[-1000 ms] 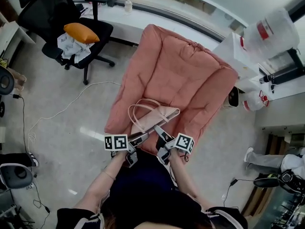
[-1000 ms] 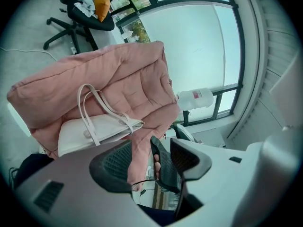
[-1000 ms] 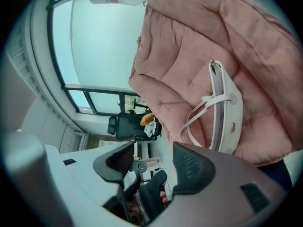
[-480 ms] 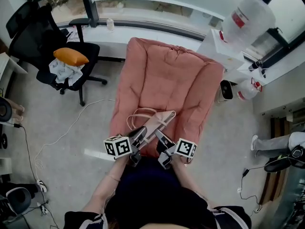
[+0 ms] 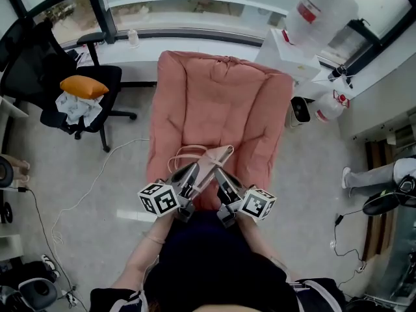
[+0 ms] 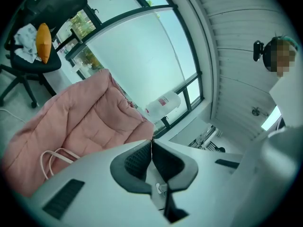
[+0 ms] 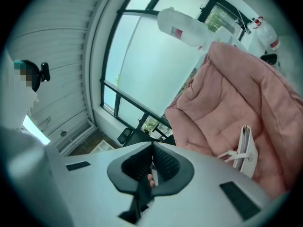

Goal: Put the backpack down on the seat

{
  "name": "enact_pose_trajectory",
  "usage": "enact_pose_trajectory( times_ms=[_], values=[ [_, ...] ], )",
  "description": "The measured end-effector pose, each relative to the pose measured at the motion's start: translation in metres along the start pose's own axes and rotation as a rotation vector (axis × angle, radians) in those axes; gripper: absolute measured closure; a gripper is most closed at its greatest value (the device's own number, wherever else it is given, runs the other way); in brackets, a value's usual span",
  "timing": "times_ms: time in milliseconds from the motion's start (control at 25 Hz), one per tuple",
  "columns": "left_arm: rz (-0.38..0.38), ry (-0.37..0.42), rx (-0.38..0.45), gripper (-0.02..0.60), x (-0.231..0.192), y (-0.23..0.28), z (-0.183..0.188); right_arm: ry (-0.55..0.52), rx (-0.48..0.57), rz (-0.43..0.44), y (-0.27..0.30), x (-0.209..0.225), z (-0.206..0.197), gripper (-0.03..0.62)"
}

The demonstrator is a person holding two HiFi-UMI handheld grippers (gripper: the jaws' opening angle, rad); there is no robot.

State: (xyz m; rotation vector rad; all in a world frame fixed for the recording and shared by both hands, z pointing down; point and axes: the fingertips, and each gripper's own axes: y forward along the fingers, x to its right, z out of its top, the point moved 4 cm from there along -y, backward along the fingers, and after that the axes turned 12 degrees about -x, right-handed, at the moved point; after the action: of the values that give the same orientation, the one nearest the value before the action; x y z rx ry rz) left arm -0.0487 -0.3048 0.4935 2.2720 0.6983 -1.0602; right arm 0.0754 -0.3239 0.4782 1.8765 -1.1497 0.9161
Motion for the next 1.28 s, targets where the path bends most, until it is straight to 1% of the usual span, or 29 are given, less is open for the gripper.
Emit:
enact_pose_trajectory(
  times_ms=[40,120,240,320,520,760,920,1120,1280],
  values=[
    [0.008,0.026,-0.005,0.56,0.002,0.0,0.001,-0.028,0.005,-0.011,0.0,-0.003,0.002,0.562],
    [0.031,0.081,-0.021,0.562,0.005,0.0,0.002,-0.039,0.008,-0.042,0.002,-0.003,0.003,0.562],
    [0.054,0.132,-0.052,0.563,0.008,0.005,0.001,0.025,0.0,-0.096,0.002,0.011,0.002,0.562],
    [0.056,0.137,-0.059,0.563,0.008,0.008,0.0,0.062,0.004,-0.108,-0.002,0.02,0.003,0.562],
    [0.069,0.063,-0.04,0.562,-0.003,0.003,-0.001,0.061,-0.005,-0.129,-0.003,0.027,0.002,0.562],
    [0.114,-0.02,-0.02,0.562,-0.015,-0.005,-0.006,0.077,-0.039,-0.114,0.001,0.027,-0.001,0.562],
    [0.134,-0.033,-0.026,0.561,-0.018,-0.007,-0.01,0.088,-0.034,-0.129,0.0,0.032,0.0,0.562],
    [0.14,-0.079,-0.022,0.561,-0.024,-0.007,-0.014,0.098,-0.057,-0.136,0.001,0.036,-0.003,0.562],
    [0.158,-0.09,-0.033,0.563,-0.029,-0.007,-0.015,0.106,-0.059,-0.137,0.003,0.037,-0.001,0.562]
  ],
)
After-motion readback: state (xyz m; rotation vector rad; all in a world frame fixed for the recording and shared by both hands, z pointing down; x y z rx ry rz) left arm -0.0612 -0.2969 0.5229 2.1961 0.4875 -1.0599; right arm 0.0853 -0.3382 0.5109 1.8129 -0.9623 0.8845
